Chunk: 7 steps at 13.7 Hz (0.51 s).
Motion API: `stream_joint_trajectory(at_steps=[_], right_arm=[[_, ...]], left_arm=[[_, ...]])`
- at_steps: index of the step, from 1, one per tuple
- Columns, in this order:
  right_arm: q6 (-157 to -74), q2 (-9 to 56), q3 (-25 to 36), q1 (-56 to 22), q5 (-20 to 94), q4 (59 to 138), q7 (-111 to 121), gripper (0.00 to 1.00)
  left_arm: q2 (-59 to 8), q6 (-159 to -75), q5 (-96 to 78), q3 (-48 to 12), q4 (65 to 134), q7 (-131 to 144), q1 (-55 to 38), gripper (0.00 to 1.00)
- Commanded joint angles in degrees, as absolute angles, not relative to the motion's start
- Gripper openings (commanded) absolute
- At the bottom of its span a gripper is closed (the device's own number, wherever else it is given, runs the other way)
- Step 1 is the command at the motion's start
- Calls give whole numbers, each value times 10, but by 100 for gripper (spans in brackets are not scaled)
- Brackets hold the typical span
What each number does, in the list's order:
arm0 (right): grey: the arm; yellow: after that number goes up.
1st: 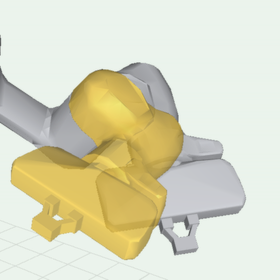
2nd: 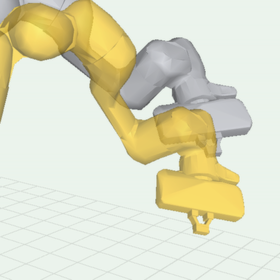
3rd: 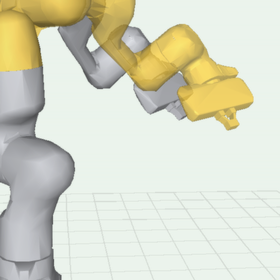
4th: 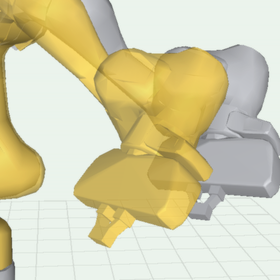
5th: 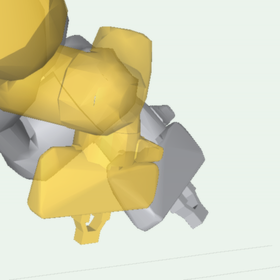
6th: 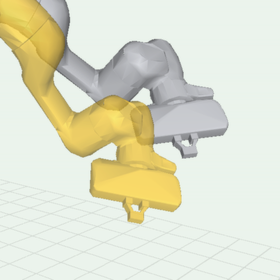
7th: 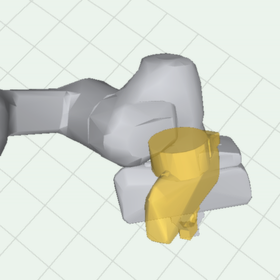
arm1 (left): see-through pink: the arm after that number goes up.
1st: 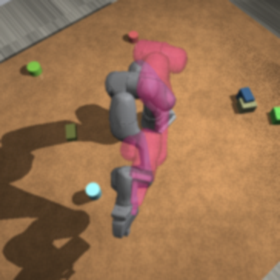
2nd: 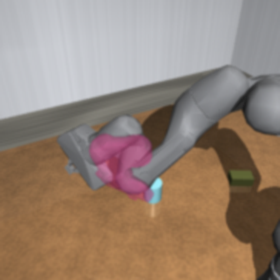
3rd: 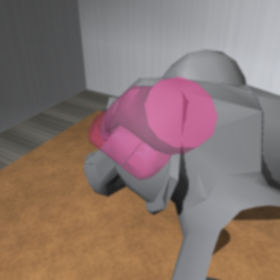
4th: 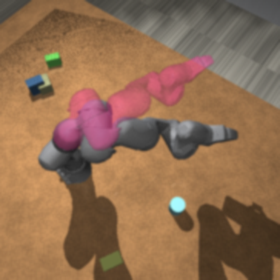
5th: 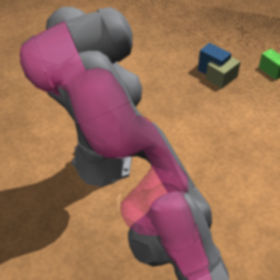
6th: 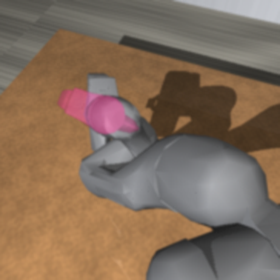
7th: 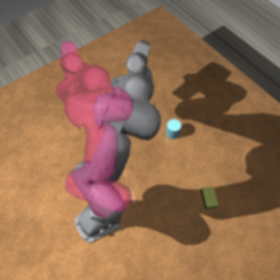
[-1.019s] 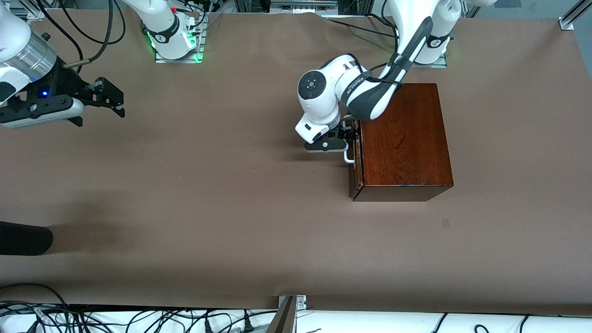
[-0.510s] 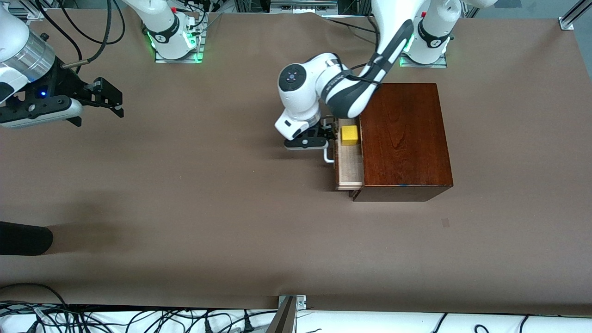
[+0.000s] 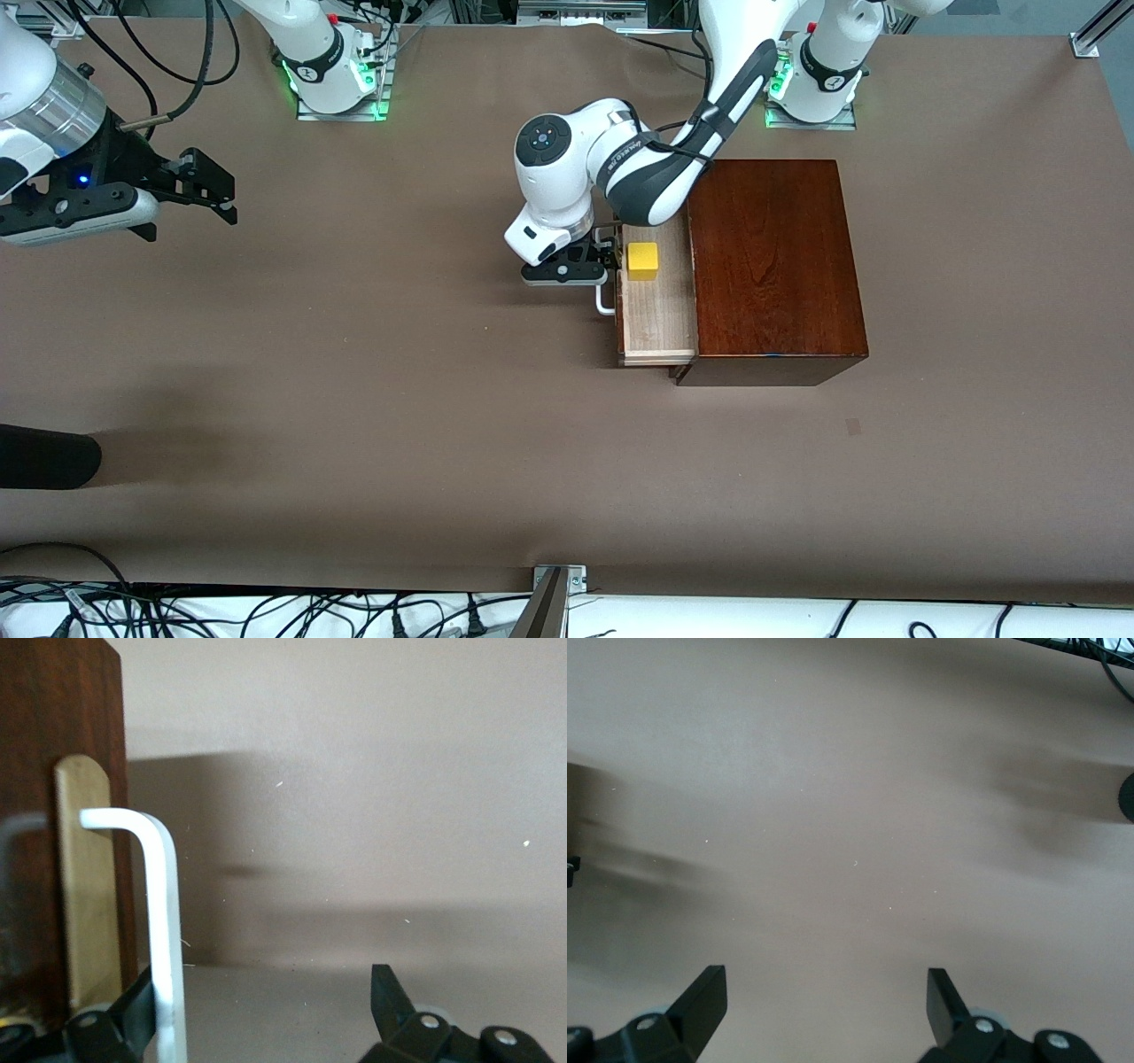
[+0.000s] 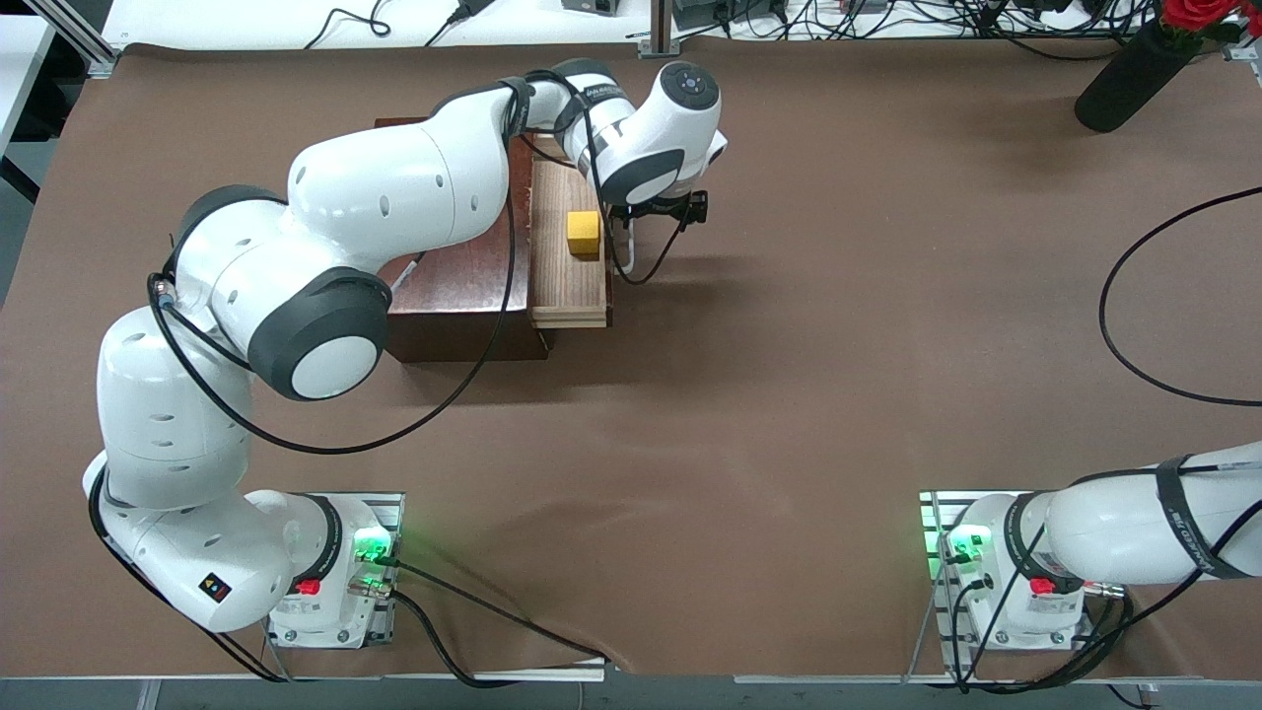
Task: Open drawer, take yellow block, close drawer
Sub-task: 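Withdraw the left gripper while the right gripper moves above the drawer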
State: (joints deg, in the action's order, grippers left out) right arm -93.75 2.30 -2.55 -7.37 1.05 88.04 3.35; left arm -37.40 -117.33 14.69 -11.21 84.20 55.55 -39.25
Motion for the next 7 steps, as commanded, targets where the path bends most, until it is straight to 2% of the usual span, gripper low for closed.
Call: stream_joint_trajectory(at_steps=[1,3,7], right_arm=[[-929,19,-29,-68,18,875,32,100],[-928,19,-29,-68,19,875,33,100],[-929,18,-34,-69,17,875,32,100]], left_arm=[[-370,-1103,137,-114,786,552,-396,100],[-341,-1058,135,-113,783,527,-390,100],[-274,-989,101,-115,783,413,-318,100]])
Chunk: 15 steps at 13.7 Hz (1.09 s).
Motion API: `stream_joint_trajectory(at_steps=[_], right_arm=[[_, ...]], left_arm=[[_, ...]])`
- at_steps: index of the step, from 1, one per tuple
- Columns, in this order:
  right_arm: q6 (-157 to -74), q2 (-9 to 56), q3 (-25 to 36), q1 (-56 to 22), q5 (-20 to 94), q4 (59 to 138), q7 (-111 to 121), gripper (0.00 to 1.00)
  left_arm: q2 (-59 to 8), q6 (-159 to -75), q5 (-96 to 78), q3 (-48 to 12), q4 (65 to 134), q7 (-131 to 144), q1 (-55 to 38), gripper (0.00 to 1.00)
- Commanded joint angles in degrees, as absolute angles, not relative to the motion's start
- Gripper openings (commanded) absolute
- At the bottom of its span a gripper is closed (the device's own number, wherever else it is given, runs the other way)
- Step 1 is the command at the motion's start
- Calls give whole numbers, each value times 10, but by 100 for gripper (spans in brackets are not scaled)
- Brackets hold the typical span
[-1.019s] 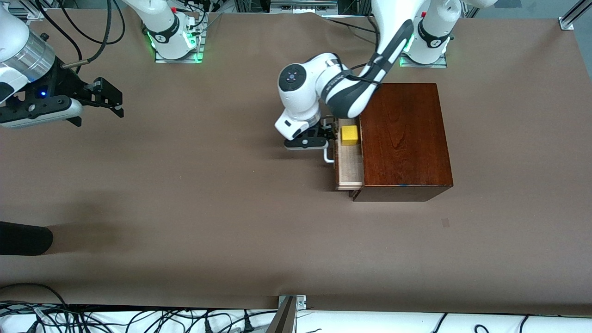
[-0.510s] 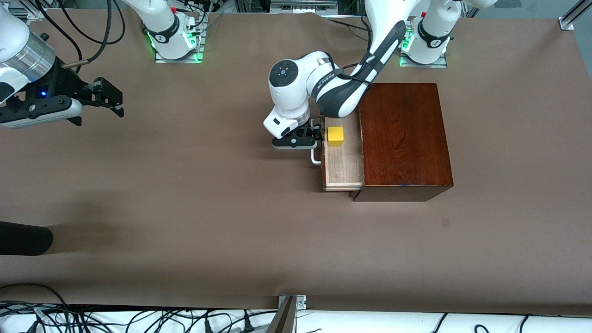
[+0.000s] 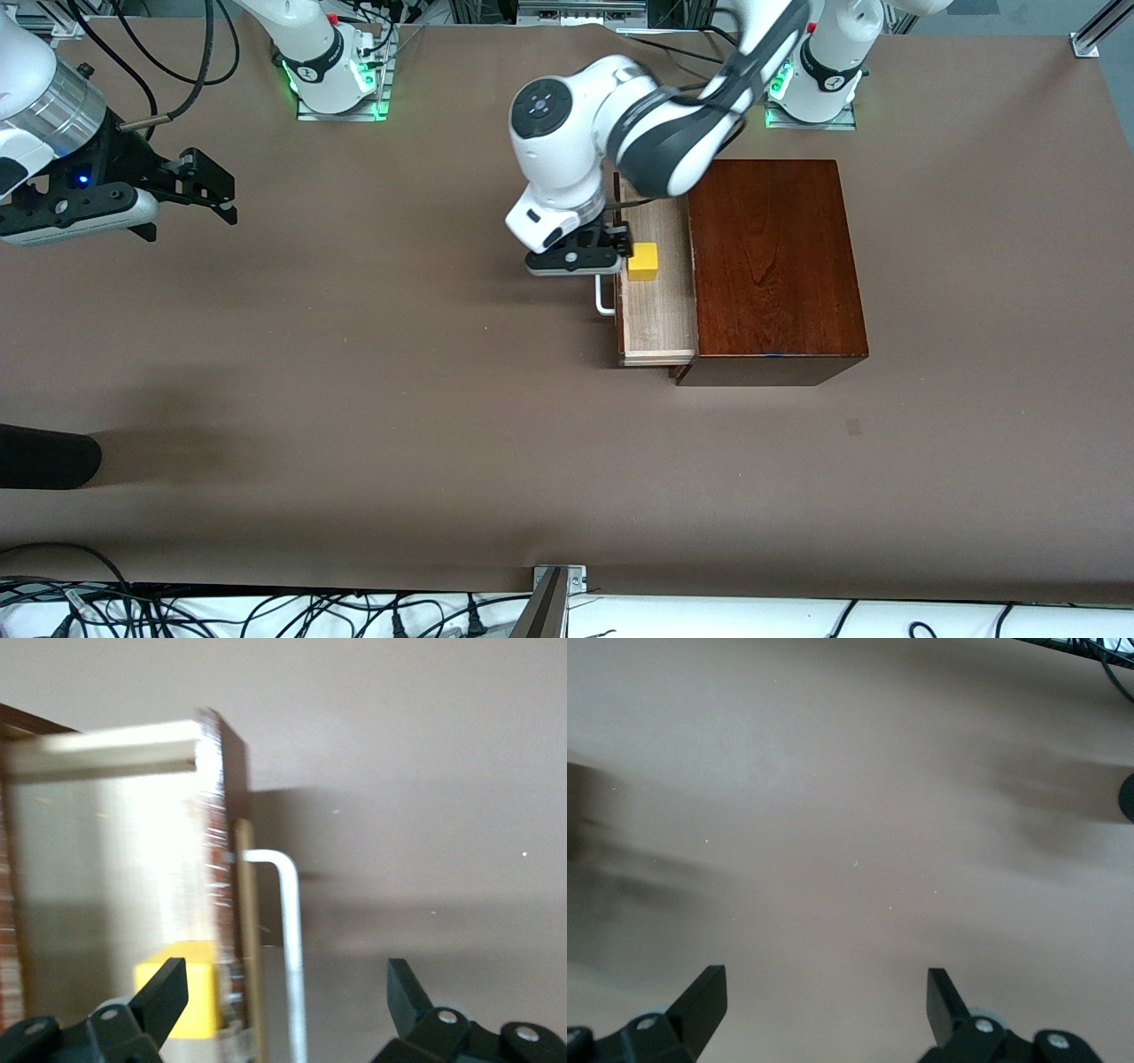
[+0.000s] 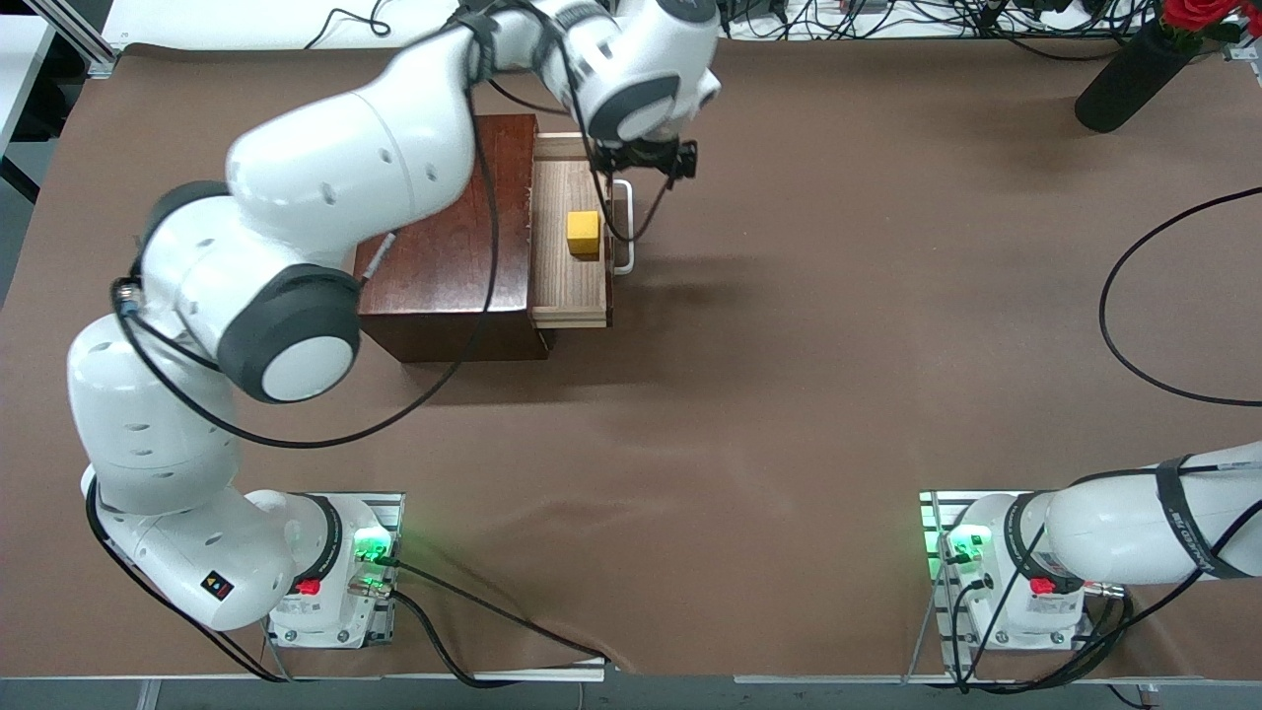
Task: Open drawer, take yellow block, close drawer
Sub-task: 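Withdraw the left gripper while the right gripper moves above the drawer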
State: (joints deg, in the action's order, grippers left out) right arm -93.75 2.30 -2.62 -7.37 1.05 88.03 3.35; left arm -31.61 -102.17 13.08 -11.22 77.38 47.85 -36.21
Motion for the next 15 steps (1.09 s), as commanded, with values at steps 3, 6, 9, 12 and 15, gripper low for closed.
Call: stream_joint_trajectory(at_steps=[3,6,9,12,15], right_arm=[[-933,19,-35,-69,21,874,33,100],[-926,18,-36,-69,22,875,34,100],[-926,31,-48,-79,44,875,37,100],[-937,46,-67,-111,44,875,45,100],[-972,88,-73,-180,69,875,58,100]], left_arm=[[-222,-937,86,-115,784,306,-245,100],[-194,-929,62,-115,783,244,-172,100],[-163,-904,43,-113,783,172,-103,100],[-145,-876,43,-110,782,101,-62,100],[-93,-895,-2,-62,840,58,-36,100]])
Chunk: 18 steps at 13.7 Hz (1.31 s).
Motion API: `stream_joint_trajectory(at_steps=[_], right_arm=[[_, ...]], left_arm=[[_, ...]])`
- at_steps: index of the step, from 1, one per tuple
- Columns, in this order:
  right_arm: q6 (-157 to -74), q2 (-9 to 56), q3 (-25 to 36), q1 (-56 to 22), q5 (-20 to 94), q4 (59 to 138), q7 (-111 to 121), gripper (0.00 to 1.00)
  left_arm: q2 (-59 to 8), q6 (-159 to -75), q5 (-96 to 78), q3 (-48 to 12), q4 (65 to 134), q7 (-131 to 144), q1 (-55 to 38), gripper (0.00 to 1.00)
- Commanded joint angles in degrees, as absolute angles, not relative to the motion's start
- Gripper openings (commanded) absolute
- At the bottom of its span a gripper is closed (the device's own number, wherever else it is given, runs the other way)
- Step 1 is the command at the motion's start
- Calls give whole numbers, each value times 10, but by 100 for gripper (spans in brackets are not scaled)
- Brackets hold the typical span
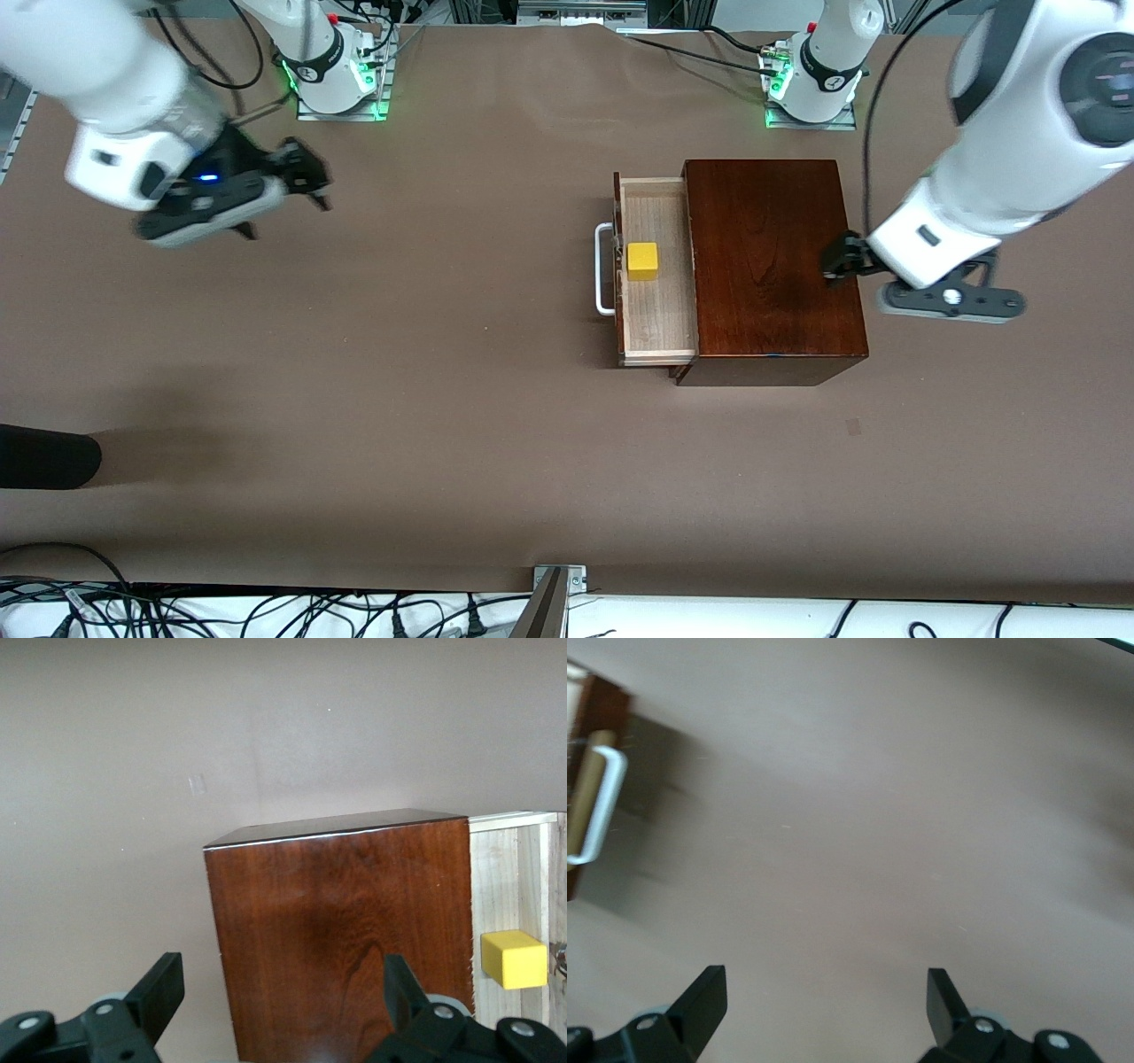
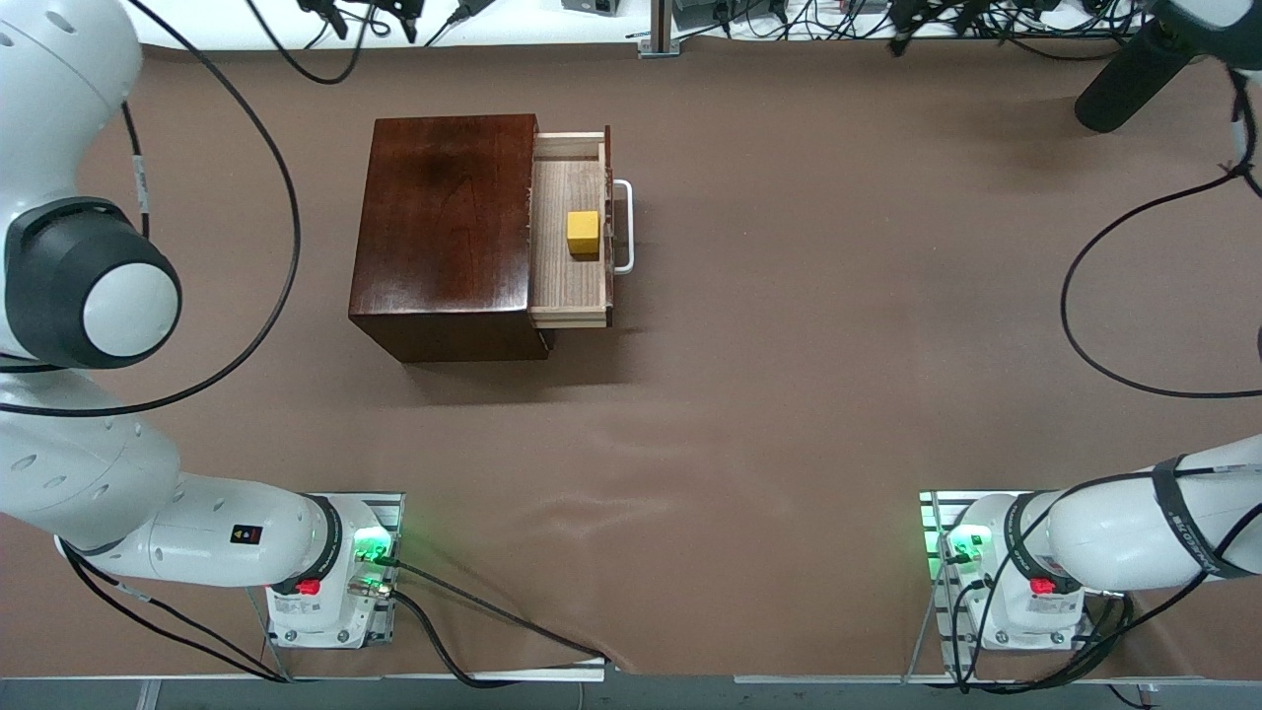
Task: Open drawer, take yellow block, close drawer
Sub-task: 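Withdraw the left gripper while the right gripper moves above the drawer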
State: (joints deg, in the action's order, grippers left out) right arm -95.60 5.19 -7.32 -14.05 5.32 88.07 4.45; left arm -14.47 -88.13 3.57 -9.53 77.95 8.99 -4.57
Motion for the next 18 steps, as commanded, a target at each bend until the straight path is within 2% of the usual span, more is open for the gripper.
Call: stream_joint_trajectory(at_steps=[1,3,4,7,10,16,18], right_arm=[[-973,104,-73,-215,70,874,65,100],[-1010,126,-73,-293,66,873,81,100],[-1037,143,-72,-333,58,871,98,100],[-1109,232,-72,-443,-9,820,118,100],[-1108,328,-70,-521,-82,728,122,100],[-1117,432,-68,-530,-105,603,241,100],[-1135,450,-65,-521,-105,594,295,100]], left_arm=[[-63,-923,-13,-38,879,58,-40,100],[-17,-991,-16,-16,960,58,-39,100],[-8,-1010,-16,-12,979,57,-39,100],[-4,-957,-16,-13,973,57,-29,100],[-11,-958,-13,-18,962,57,-25,100],[-13,-958,-8,-22,958,58,-30,100],[-15,-958,-8,-23,951,58,-31,100]])
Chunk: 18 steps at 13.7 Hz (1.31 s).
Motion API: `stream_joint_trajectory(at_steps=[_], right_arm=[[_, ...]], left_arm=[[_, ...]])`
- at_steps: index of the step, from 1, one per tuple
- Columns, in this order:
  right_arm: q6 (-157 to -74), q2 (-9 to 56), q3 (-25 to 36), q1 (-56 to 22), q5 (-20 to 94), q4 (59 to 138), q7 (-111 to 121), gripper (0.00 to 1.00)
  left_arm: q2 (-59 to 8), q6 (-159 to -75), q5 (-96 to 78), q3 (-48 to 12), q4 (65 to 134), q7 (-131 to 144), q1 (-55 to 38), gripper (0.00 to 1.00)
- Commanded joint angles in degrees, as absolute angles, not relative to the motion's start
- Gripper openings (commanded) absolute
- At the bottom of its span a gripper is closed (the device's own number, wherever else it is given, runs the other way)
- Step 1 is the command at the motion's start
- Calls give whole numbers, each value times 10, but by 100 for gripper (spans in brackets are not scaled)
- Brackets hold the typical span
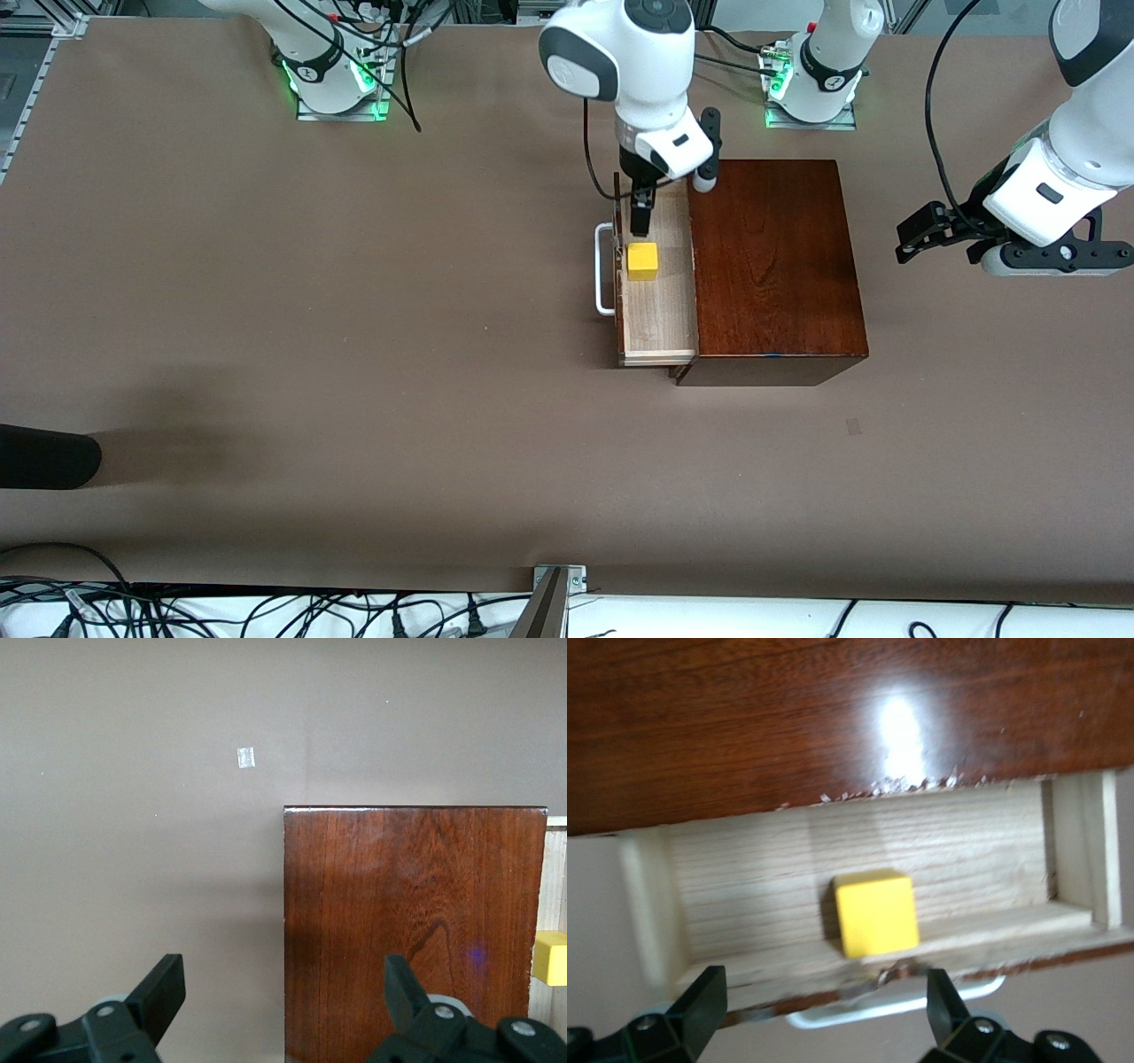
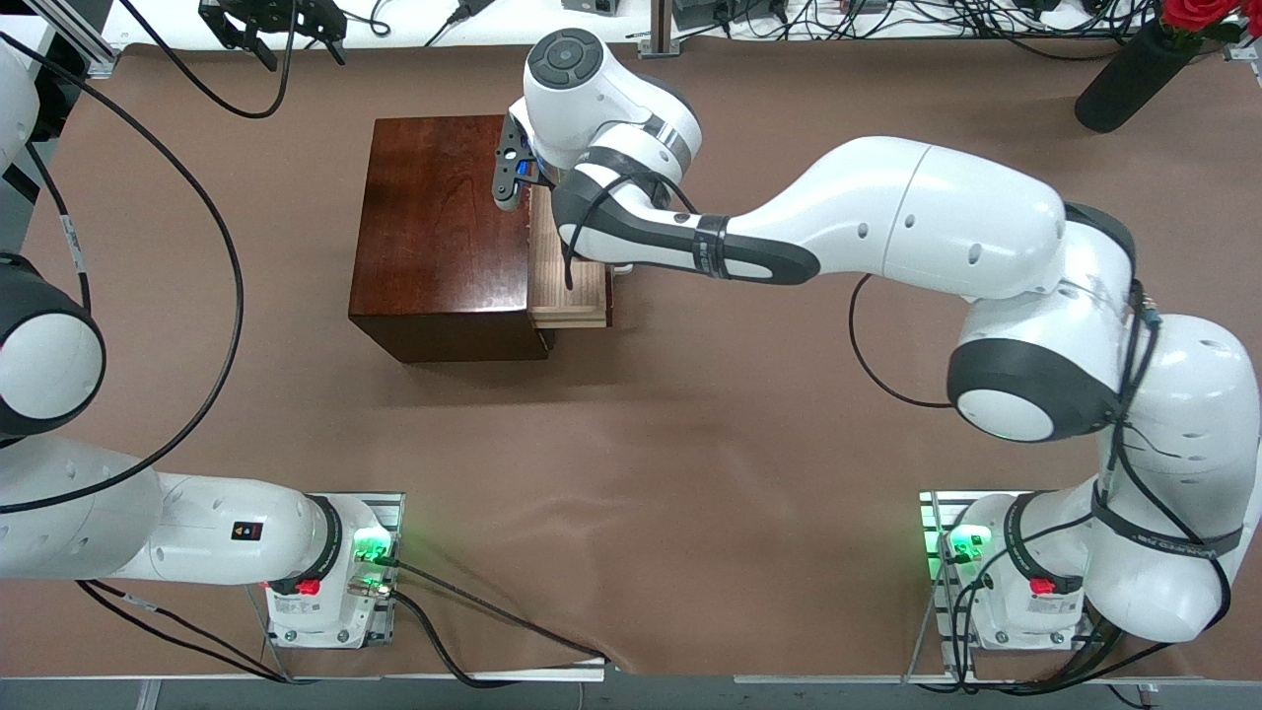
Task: Open drawer, take yellow block, close drawer
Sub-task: 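Lower the right gripper into the drawer and grasp the yellow block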
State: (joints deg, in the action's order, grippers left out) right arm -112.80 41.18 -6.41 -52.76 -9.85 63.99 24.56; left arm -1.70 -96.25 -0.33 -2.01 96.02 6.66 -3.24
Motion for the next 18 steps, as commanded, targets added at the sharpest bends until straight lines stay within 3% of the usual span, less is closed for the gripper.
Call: stream_joint_trajectory(at_steps=[1,15,16,18], right_arm=[[-1146,459,-68,-514,-103,593,307,100],[-1183,513,-67,-508,-102,586,364,100],[-1190,513,-67,-509,-102,586,363,87],[-1192,513,-67,-509,-102,586,360,18]], left_arm=[[-16,-958,-8,-24,948,57,-32,100],[-15,-954,-7,-25,947,59,-33,100],[-15,-953,-7,-25,947,59,-33,100],[-15,-953,-4,-37,947,59,-33,100]])
